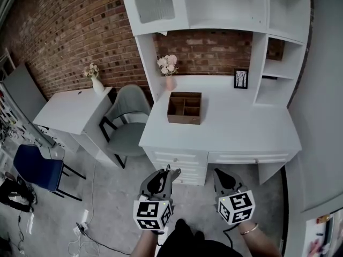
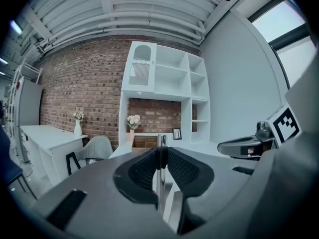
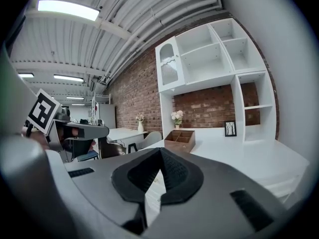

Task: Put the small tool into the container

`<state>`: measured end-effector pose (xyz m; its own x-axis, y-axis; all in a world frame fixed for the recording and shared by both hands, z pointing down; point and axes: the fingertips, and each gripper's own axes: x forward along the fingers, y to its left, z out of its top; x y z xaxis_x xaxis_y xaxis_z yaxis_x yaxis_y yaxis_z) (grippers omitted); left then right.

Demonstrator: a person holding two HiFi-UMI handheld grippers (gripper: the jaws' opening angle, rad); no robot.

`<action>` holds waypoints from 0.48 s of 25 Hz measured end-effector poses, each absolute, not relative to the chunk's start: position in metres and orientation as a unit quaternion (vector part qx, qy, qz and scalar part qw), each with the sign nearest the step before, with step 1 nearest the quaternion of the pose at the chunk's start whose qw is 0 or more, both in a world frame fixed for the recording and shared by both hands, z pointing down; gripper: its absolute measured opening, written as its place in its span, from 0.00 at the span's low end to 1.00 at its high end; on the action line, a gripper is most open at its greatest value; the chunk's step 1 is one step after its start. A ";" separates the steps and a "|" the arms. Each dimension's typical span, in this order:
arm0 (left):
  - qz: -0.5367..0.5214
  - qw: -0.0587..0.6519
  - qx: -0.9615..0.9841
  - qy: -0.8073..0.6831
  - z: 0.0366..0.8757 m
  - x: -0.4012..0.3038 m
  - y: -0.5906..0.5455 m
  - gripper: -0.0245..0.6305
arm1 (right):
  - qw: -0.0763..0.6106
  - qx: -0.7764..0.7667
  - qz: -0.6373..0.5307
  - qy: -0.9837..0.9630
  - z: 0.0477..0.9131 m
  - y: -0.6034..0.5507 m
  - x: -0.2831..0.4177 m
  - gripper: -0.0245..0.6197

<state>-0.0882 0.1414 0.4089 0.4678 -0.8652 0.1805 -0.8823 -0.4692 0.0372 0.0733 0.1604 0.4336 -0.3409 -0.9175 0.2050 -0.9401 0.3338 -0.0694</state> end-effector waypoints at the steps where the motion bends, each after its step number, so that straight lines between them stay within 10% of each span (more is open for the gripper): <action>1: 0.068 0.062 0.854 -0.512 0.409 -0.088 0.138 0.15 | 0.064 0.571 0.088 -0.814 0.434 0.158 0.074 0.04; 12: 0.069 0.066 0.859 -0.504 0.415 -0.081 0.071 0.15 | 0.073 0.584 0.099 -0.803 0.446 0.102 0.086 0.04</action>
<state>-0.0807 0.0713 0.4146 0.4829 -0.8560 0.1845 -0.8741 -0.4837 0.0434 0.0858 0.1020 0.4462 -0.3080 -0.9225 0.2328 -0.9514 0.2991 -0.0734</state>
